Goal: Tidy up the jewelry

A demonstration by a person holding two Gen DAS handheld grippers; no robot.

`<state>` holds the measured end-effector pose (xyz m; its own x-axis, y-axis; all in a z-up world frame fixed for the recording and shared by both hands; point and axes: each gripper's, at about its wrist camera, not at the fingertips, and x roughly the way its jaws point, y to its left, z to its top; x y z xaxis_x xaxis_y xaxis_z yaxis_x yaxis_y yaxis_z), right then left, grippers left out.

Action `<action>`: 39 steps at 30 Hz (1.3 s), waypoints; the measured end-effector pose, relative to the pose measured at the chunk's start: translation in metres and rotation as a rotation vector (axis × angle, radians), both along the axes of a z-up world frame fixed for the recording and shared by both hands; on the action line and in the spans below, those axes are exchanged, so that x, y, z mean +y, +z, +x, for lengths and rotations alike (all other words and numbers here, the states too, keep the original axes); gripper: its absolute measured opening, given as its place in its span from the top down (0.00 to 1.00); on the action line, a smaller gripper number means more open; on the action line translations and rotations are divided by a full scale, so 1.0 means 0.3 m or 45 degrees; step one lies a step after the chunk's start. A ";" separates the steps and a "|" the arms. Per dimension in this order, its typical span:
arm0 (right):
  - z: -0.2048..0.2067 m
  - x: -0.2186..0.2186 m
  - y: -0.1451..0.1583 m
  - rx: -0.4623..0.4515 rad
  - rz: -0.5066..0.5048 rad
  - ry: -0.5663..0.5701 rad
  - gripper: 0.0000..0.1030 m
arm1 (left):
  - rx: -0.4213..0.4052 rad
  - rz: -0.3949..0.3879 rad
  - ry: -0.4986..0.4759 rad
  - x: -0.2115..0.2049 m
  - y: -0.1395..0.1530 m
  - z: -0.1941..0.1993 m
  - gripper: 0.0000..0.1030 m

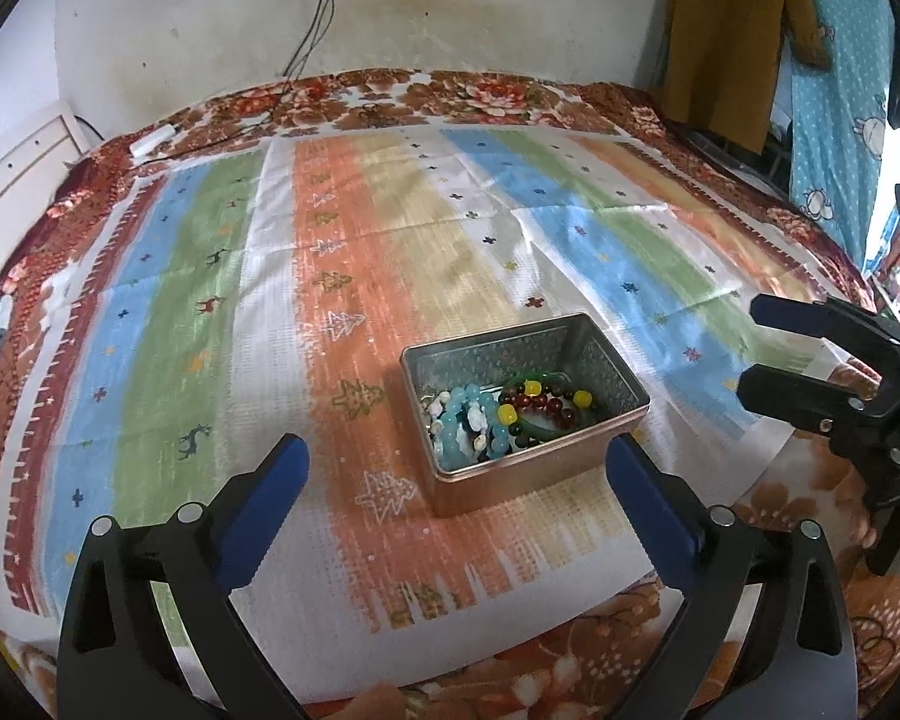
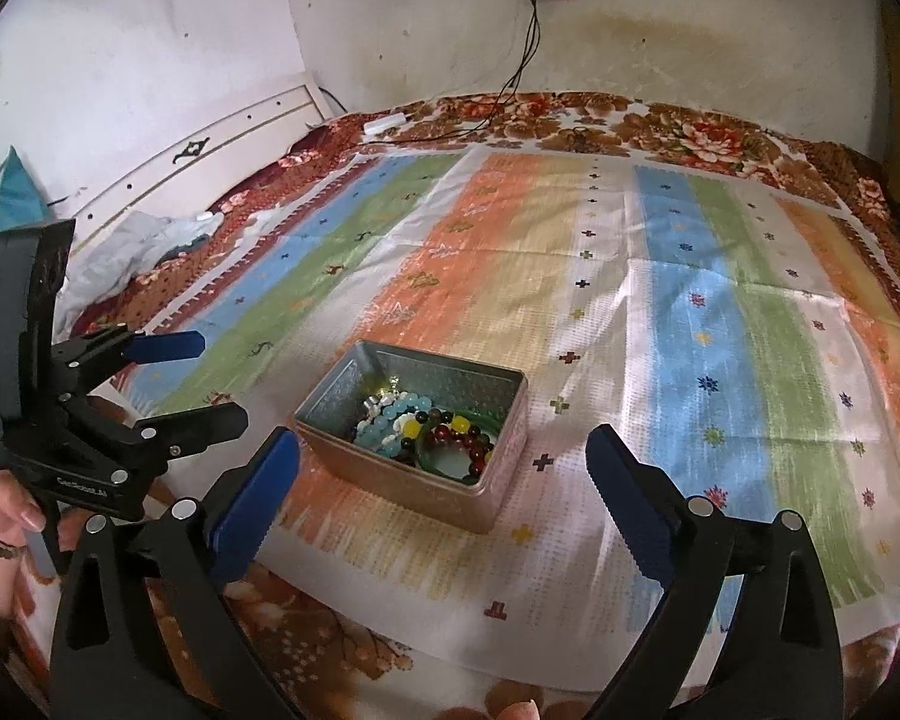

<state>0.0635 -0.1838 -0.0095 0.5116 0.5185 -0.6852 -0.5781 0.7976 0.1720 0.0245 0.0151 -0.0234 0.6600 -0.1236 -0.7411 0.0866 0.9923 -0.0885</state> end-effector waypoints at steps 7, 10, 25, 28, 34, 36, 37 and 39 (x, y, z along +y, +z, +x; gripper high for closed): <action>-0.047 -0.029 0.007 -0.044 0.020 -0.016 0.06 | -0.053 0.029 0.000 -0.024 0.012 -0.045 0.06; -0.053 -0.034 0.007 -0.053 0.025 -0.020 0.06 | -0.097 0.044 -0.007 -0.038 0.025 -0.061 0.06; -0.051 -0.045 -0.012 -0.051 0.023 -0.036 0.06 | -0.132 0.032 0.017 -0.034 0.038 -0.054 0.06; -0.054 -0.041 -0.012 -0.051 0.026 -0.024 0.06 | -0.140 0.033 0.018 -0.035 0.039 -0.056 0.06; -0.049 -0.039 -0.021 -0.040 0.020 -0.028 0.06 | -0.140 0.038 0.017 -0.035 0.039 -0.054 0.06; -0.049 -0.036 -0.021 -0.038 0.019 -0.027 0.06 | -0.141 0.036 0.019 -0.036 0.040 -0.054 0.06; -0.049 -0.038 -0.021 -0.038 0.019 -0.025 0.06 | -0.141 0.035 0.017 -0.036 0.040 -0.054 0.06; -0.049 -0.035 -0.024 -0.040 0.011 -0.020 0.06 | -0.148 0.035 0.014 -0.036 0.041 -0.055 0.06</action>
